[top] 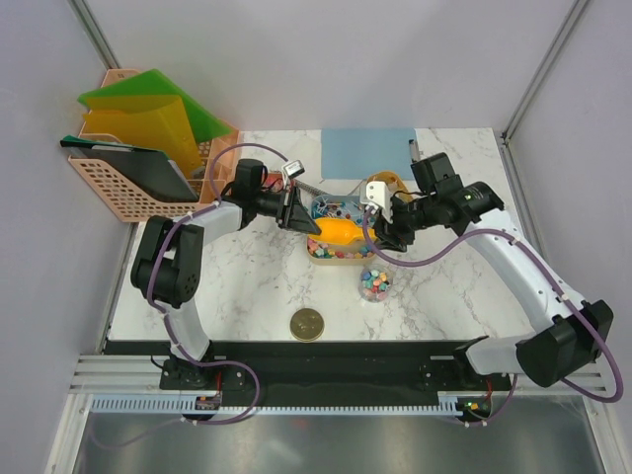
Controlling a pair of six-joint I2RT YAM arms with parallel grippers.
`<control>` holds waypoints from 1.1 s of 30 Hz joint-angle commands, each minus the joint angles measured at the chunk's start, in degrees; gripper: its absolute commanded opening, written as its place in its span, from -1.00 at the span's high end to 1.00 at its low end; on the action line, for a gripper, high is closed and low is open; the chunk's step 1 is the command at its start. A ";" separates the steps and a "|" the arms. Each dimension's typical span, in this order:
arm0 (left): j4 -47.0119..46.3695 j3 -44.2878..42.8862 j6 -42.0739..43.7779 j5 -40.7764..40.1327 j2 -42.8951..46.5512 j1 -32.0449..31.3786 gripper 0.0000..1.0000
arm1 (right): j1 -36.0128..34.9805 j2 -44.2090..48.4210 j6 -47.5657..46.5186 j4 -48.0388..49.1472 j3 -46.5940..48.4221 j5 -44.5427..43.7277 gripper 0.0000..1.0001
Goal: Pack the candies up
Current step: Adjust the spatula, then move the storage box to the center of the board.
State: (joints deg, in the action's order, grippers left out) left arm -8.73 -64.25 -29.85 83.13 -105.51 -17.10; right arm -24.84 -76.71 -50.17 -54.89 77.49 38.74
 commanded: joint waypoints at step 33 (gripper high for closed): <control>56.19 -37.70 93.13 -62.21 -13.40 4.89 0.04 | 6.03 2.70 1.74 -1.80 -1.29 -9.12 1.00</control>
State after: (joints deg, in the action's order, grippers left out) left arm 45.52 -98.59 55.48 23.38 -117.75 -12.38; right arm -19.11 -75.35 -49.21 -56.69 76.25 29.17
